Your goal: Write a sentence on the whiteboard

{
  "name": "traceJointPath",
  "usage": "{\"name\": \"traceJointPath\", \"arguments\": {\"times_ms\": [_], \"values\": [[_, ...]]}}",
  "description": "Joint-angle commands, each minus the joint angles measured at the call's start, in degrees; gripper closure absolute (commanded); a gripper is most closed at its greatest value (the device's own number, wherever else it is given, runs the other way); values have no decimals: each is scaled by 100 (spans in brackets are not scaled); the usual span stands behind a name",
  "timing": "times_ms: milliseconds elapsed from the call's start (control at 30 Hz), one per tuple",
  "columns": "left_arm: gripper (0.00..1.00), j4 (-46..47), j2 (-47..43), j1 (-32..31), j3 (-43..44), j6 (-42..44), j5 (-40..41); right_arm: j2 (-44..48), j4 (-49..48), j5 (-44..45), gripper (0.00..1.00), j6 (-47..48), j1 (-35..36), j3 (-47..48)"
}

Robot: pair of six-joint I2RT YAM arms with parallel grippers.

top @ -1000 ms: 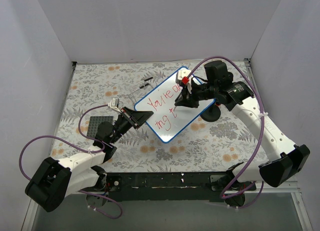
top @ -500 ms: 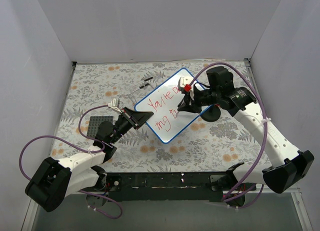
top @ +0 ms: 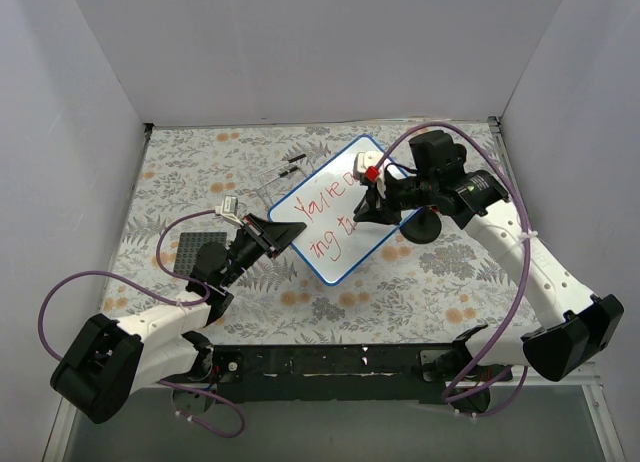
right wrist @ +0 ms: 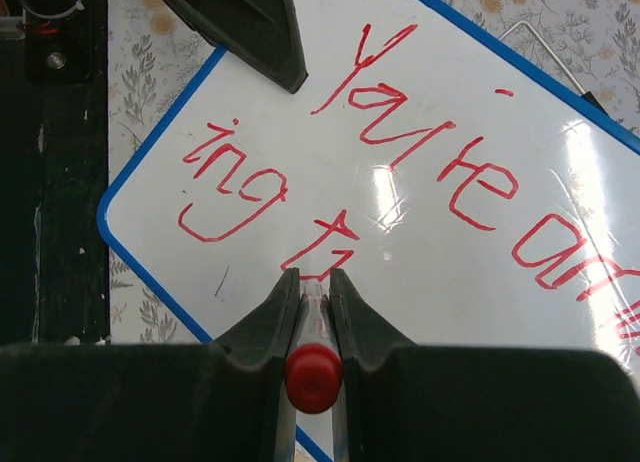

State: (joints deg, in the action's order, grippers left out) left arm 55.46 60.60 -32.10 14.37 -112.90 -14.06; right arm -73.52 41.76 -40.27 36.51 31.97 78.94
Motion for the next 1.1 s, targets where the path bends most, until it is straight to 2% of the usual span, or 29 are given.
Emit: {"name": "traceJointPath", "arguments": {"times_ms": [0,333,400,600,1067], "values": [[100,800,-171,2,127,-575,18,-189,-282,54,99,-92,11,333],[100,808,-189,2,92,-566,27,-304,-493,459,99,-179,-50,544],[100,773,-206,2,75,-558,44,-304,-458,415,99,-180,-94,596],[100,703,-224,2,48,-505,97,-67,122,-604,99,180,-112,702],[100,720,-241,2,57,-505,71,171,-168,-359,99,-91,-287,368]]}}
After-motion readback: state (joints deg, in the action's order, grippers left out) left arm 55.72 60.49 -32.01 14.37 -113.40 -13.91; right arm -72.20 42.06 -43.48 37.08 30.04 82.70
